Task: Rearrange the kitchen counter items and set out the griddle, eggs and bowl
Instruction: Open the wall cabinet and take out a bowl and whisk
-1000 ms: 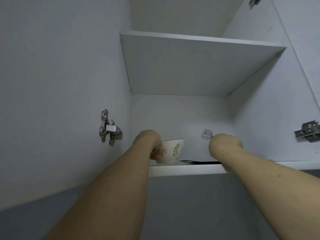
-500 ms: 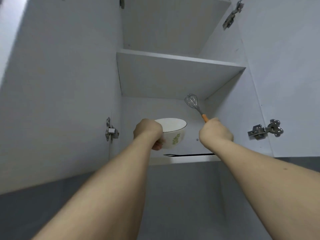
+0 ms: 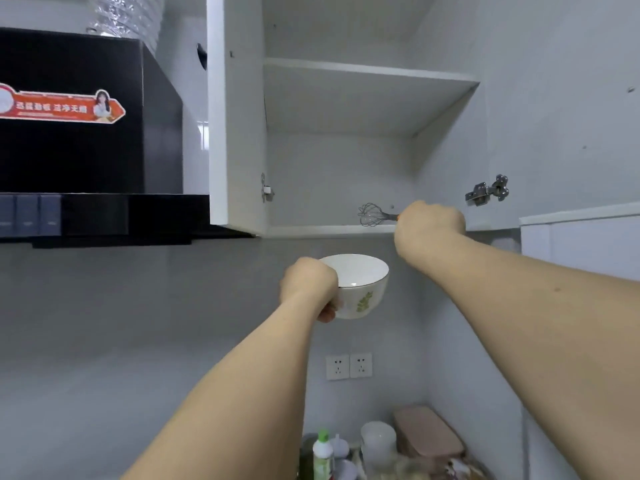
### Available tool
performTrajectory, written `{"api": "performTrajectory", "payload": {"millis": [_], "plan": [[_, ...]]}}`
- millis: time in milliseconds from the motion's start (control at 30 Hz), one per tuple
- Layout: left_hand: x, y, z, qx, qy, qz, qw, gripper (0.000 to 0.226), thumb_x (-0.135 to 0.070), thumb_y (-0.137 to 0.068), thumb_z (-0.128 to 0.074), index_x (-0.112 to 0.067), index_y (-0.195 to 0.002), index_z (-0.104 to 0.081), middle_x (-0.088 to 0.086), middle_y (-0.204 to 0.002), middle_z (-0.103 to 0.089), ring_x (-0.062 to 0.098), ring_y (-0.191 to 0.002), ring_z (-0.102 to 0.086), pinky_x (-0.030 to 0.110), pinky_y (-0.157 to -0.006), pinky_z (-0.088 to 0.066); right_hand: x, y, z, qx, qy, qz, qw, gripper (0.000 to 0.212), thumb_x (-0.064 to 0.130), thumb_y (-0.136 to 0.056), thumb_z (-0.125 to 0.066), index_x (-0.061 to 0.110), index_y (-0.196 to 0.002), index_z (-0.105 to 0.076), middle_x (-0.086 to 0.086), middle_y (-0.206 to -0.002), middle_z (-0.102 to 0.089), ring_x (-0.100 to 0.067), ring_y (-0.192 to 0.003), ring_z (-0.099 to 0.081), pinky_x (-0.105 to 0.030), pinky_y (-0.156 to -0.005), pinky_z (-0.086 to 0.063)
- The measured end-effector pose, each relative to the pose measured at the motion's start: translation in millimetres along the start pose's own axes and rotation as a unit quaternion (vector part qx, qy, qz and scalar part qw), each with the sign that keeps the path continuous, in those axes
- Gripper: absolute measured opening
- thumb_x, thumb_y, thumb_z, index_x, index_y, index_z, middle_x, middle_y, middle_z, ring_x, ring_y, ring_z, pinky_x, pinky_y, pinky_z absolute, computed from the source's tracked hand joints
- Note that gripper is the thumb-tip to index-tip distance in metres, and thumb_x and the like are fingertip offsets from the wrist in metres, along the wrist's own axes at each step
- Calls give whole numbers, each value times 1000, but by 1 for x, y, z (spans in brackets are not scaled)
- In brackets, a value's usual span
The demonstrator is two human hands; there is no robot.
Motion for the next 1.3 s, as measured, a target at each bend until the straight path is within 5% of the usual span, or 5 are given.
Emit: {"api": "performTrajectory", "payload": {"millis": [367,700,967,1100,1300], "plan": [[158,99,49,25,-45,116,992,27,5,-81,-32,10,-92,-56,19,-53,-66,29,-40,-63,35,-47,-58,42,169,-46,120,-18,43,992,23,11,-92,-45,9,-115,-43,-8,-115,-62,-26,-106,-61,-29,-74,-40],[405,209,200,-13,-45,227,973,17,3,-81,-30,2,-89,-46,24,-61,-68,38,-57,-69,48,-66,-61,229,370,-89,221,-92,170,956,18,12,-96,-39,9,-113,-42,-9,-111,-63,-30,-101,-62,-34,-71,-40],[582,309,328,-88,-28,345,934,33,3,-80,-31,10,-105,-50,26,-58,-66,37,-51,-68,42,-61,-61,400,552,-104,323,-192,256,891,24,10,-94,-43,6,-117,-40,-10,-110,-61,-31,-94,-62,-33,-67,-41],[639,348,365,-135,9,387,912,30,5,-80,-28,7,-104,-46,27,-68,-63,34,-42,-60,33,-40,-52,447,593,-105,350,-210,257,876,14,9,-94,-43,10,-107,-39,-6,-94,-55,-27,-76,-53,-32,-64,-41],[715,365,406,-147,18,438,887,30,0,-86,-28,11,-104,-50,26,-60,-62,31,-40,-59,26,-41,-47,519,631,-127,376,-273,278,841,16,23,-102,-34,10,-107,-42,-4,-88,-56,-24,-72,-55,-32,-58,-40]]}}
Point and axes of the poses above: each hand's wrist, its own y-axis away from the middle knuckle, its own z-axis out of the back of the hand, x = y × z, the point moved 9 cm from there along -y, towards the middle knuckle
